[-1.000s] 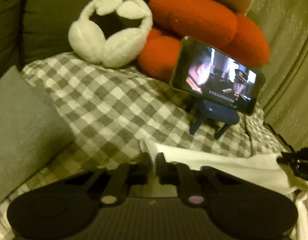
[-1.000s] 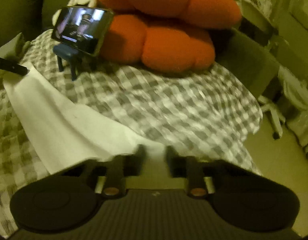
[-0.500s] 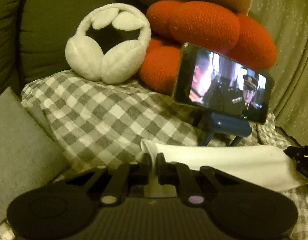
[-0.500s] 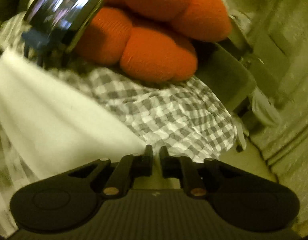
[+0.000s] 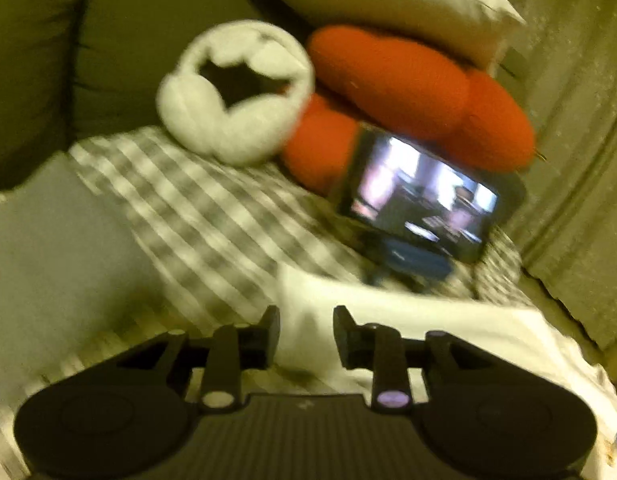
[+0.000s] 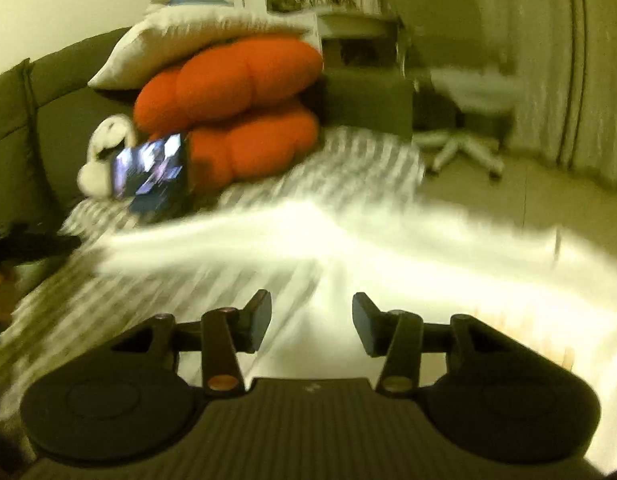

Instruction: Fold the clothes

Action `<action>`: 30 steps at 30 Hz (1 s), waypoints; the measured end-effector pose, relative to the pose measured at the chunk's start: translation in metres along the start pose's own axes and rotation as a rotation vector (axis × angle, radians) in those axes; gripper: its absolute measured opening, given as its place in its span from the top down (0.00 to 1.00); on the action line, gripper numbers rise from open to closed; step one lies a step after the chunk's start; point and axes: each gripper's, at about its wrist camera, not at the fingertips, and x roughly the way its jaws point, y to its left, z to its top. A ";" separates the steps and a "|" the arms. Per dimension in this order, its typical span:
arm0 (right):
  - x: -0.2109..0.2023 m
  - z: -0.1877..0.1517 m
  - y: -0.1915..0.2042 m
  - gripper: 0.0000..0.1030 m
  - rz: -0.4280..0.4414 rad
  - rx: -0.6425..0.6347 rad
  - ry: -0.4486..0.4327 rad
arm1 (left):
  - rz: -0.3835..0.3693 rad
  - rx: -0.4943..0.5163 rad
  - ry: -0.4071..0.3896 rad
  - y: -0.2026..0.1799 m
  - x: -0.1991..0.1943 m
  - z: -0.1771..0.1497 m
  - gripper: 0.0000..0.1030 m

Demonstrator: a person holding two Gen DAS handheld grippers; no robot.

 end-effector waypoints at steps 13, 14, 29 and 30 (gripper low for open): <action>-0.039 -0.086 0.088 0.94 0.114 -0.214 0.093 | -0.099 0.093 0.118 -0.070 -0.049 -0.026 0.66; -0.042 -0.086 0.090 0.95 0.117 -0.210 0.087 | -0.112 0.103 0.139 -0.075 -0.052 -0.030 0.66; -0.153 -0.101 -0.011 0.53 -0.214 0.079 -0.105 | -0.218 0.128 0.350 -0.156 -0.090 -0.113 0.65; -0.165 -0.106 -0.032 0.53 -0.278 0.144 -0.115 | -0.224 0.126 0.353 -0.160 -0.093 -0.122 0.65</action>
